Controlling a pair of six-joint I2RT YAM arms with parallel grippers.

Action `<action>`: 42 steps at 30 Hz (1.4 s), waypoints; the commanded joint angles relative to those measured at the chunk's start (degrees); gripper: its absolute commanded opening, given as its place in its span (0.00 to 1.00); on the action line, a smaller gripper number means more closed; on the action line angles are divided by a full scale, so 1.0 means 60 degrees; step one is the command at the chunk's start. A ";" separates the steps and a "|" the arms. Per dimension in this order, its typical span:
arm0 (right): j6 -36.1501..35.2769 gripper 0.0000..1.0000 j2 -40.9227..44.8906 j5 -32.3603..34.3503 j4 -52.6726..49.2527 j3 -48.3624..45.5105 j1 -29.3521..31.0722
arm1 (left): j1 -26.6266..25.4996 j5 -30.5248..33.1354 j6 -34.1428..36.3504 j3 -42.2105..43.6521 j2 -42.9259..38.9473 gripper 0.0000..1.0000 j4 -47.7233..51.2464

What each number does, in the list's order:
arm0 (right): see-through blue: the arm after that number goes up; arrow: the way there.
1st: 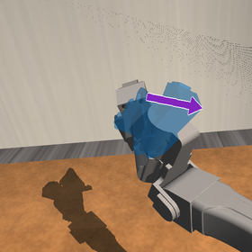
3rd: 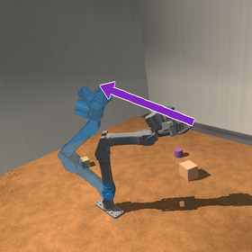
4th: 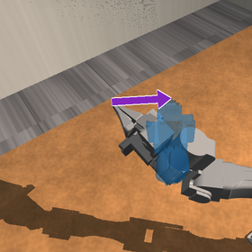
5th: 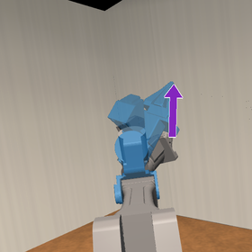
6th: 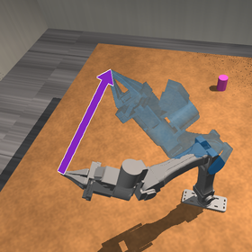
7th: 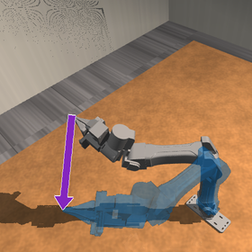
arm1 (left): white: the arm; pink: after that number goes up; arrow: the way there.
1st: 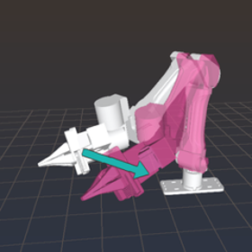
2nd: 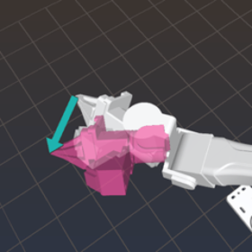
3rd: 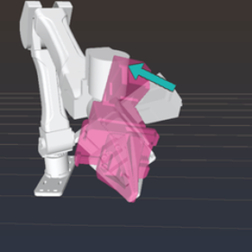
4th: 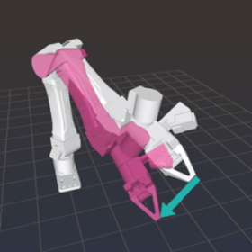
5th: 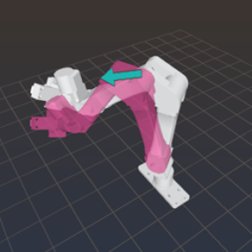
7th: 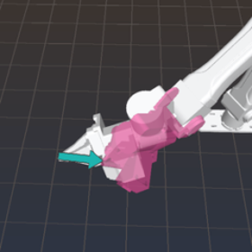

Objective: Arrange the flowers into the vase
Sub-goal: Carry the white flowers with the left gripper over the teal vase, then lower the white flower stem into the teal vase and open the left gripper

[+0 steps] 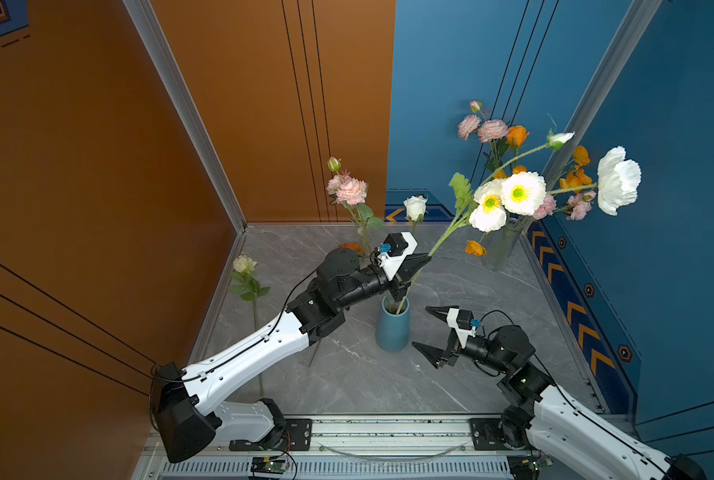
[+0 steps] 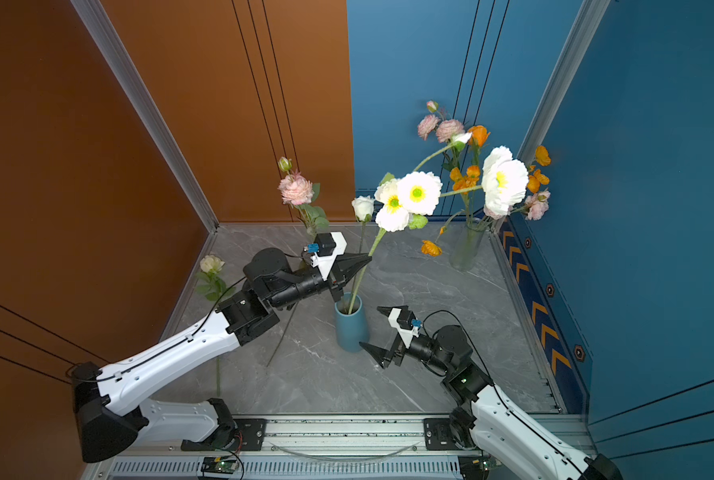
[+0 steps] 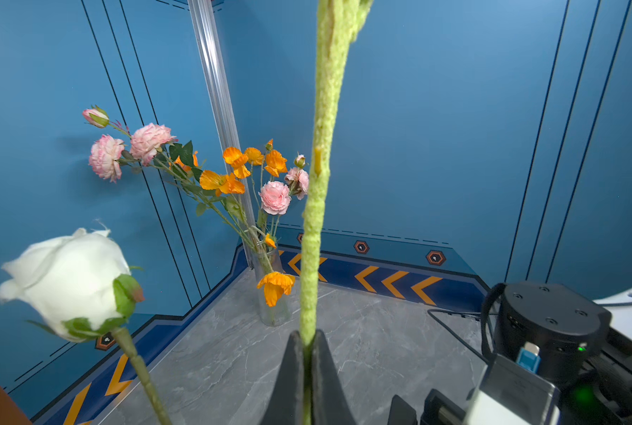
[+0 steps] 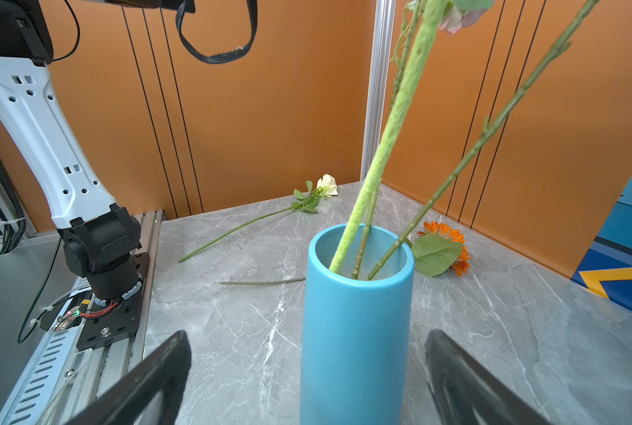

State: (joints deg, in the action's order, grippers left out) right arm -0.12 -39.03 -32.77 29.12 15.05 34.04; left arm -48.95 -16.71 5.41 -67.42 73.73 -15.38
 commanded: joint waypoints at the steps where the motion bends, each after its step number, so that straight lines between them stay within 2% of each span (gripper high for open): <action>1: 0.0108 1.00 0.0066 0.0043 0.0295 -0.0076 -0.0065 | 0.0128 -0.0599 0.0803 0.0373 -0.0097 0.00 0.0372; 12: 0.0080 1.00 0.0000 0.0050 0.0302 -0.0091 -0.0074 | 0.0504 -0.1115 0.1727 0.1173 -0.0014 0.00 0.0689; 29: 0.0082 1.00 -0.0095 0.0028 0.0337 -0.0085 -0.0068 | 0.0745 -0.0992 0.1373 0.2357 0.0265 0.01 0.0724; 36: 0.0092 1.00 -0.0102 0.0010 0.0346 -0.0083 -0.0071 | 0.0801 -0.0859 0.1230 0.2680 0.0040 0.15 0.0730; 42: 0.0150 1.00 -0.0018 -0.0073 0.0321 -0.0062 -0.0067 | 0.0843 -0.0776 0.1215 0.2942 -0.0328 0.33 0.0730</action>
State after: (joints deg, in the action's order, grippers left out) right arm -0.01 -39.53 -32.80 29.15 15.05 34.04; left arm -44.53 -21.50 13.08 -50.54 73.93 -11.18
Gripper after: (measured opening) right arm 0.998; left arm 0.317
